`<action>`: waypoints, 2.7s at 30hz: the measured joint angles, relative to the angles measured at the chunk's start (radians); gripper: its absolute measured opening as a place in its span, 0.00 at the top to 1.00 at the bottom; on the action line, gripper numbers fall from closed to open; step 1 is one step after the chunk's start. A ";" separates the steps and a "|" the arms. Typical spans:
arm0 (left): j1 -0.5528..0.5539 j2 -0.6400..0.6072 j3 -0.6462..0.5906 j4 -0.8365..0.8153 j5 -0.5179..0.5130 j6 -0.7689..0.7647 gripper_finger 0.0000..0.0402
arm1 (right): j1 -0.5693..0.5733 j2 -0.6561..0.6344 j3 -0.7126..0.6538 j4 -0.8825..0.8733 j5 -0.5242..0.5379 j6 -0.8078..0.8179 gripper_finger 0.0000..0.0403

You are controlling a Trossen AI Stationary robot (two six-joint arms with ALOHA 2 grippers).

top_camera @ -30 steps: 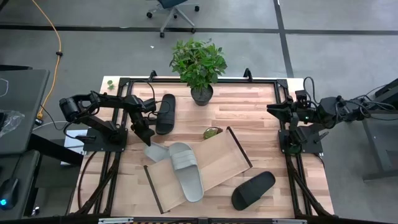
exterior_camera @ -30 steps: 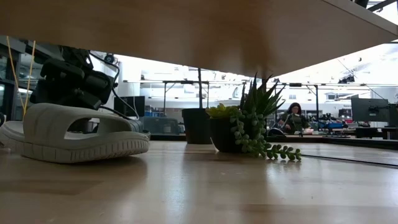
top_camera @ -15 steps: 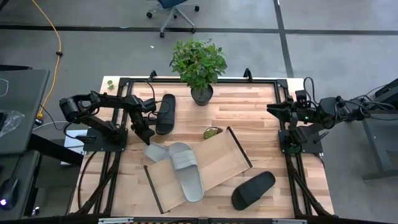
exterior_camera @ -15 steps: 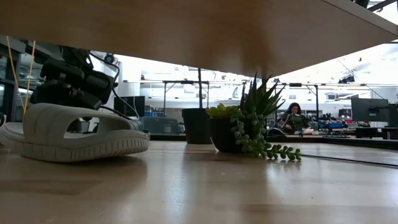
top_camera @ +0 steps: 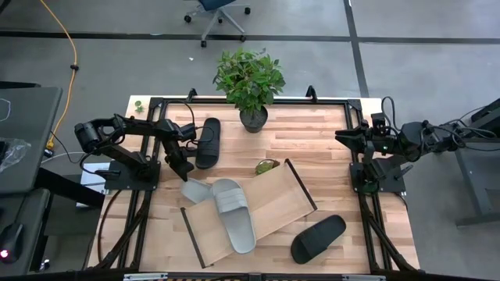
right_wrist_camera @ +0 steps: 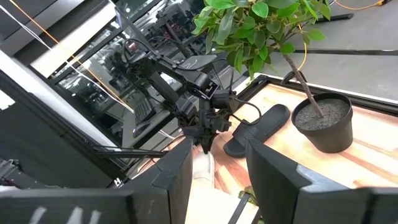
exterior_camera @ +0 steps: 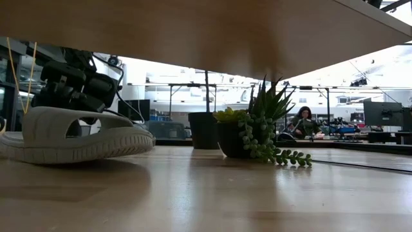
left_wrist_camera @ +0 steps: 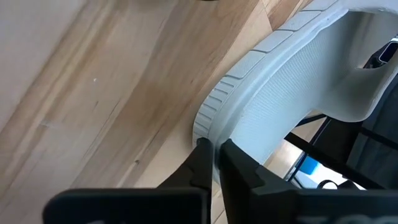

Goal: Pick and place slides into the shelf
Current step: Put the gray slipper on the shelf

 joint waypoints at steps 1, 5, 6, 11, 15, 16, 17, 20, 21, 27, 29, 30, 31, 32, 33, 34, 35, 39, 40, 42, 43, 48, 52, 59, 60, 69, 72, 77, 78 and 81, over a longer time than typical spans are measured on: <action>0.000 0.000 0.000 0.000 0.000 0.000 0.99 | 0.000 0.000 0.000 0.000 0.000 0.000 0.65; 0.000 0.000 0.000 -0.002 0.001 0.000 0.97 | 0.000 0.000 0.000 0.000 0.000 -0.004 0.65; 0.000 0.000 0.000 -0.003 0.001 0.000 0.96 | 0.000 0.000 0.000 0.000 0.000 -0.005 0.65; 0.000 0.000 0.000 -0.008 0.001 0.011 0.97 | 0.000 0.000 0.000 0.000 0.011 -0.007 0.65; 0.001 0.000 0.000 -0.009 -0.011 0.011 0.99 | 0.000 0.000 0.000 0.000 0.011 -0.007 0.65; 0.001 0.000 0.001 -0.009 -0.012 0.011 0.99 | 0.000 0.000 0.000 0.000 0.011 -0.007 0.65; 0.001 0.000 0.001 -0.009 -0.014 0.010 0.99 | 0.000 0.000 0.000 0.000 0.011 -0.007 0.65; 0.001 0.000 0.014 -0.019 -0.038 0.013 0.98 | 0.000 0.000 0.000 0.000 0.011 -0.011 0.65; 0.001 0.000 0.025 -0.026 -0.053 0.017 0.98 | 0.000 0.000 0.000 0.000 0.011 -0.011 0.65; 0.055 0.000 0.118 -0.100 -0.174 0.080 0.99 | 0.000 0.000 0.000 -0.001 0.011 -0.017 0.65; 0.094 0.000 0.152 -0.137 -0.201 0.105 0.99 | 0.000 0.000 0.000 -0.003 0.011 -0.017 0.65; 0.115 0.000 0.168 -0.157 -0.216 0.121 0.99 | 0.000 0.000 0.000 -0.004 0.011 -0.017 0.65; 0.135 0.000 0.185 -0.176 -0.236 0.137 0.99 | 0.000 0.000 0.000 -0.004 0.011 -0.017 0.65; 0.154 0.000 0.203 -0.195 -0.255 0.152 0.99 | 0.000 0.000 0.000 -0.004 0.011 -0.017 0.65; 0.172 0.000 0.220 -0.211 -0.272 0.165 0.99 | 0.000 0.000 0.000 -0.004 0.011 -0.017 0.65; 0.189 0.000 0.237 -0.227 -0.289 0.178 0.99 | 0.000 0.000 0.000 -0.004 0.011 -0.017 0.65; 0.205 0.000 0.255 -0.242 -0.304 0.191 1.00 | 0.000 0.000 0.000 -0.005 0.011 -0.017 0.65; 0.254 0.000 0.316 -0.287 -0.360 0.232 0.99 | 0.000 0.000 0.000 -0.010 0.020 -0.018 0.65; 0.264 0.000 0.327 -0.290 -0.365 0.240 1.00 | 0.000 0.000 0.000 -0.011 0.022 -0.019 0.65; 0.279 0.000 0.339 -0.291 -0.354 0.248 1.00 | 0.000 0.000 0.000 -0.013 0.022 -0.025 0.65; 0.286 0.000 0.340 -0.291 -0.341 0.248 0.99 | 0.000 0.000 0.000 -0.013 0.022 -0.025 0.65; 0.282 0.000 0.340 -0.291 -0.345 0.248 0.96 | 0.000 0.000 0.000 -0.015 0.030 -0.025 0.65; 0.282 0.000 0.340 -0.290 -0.345 0.248 0.96 | 0.000 0.000 0.000 -0.016 0.034 -0.026 0.65; 0.282 0.000 0.340 -0.285 -0.353 0.244 0.92 | 0.000 0.000 0.000 -0.016 0.034 -0.026 0.65; 0.282 0.000 0.340 -0.285 -0.357 0.244 0.90 | 0.000 0.000 0.000 -0.015 0.034 -0.026 0.65; 0.282 0.000 0.340 -0.287 -0.397 0.243 0.74 | 0.000 0.000 0.000 -0.015 0.034 -0.024 0.65; 0.282 0.000 0.340 -0.292 -0.400 0.245 0.72 | 0.000 0.000 0.000 -0.015 0.034 -0.024 0.65; 0.292 0.000 0.339 -0.295 -0.426 0.243 0.72 | 0.000 0.000 0.000 -0.015 0.034 -0.023 0.65; 0.301 0.003 0.339 -0.295 -0.412 0.243 0.72 | 0.000 0.000 0.000 -0.015 0.034 -0.023 0.65; 0.341 0.019 0.321 -0.288 -0.357 0.238 0.70 | 0.000 0.000 0.000 -0.015 0.034 -0.023 0.65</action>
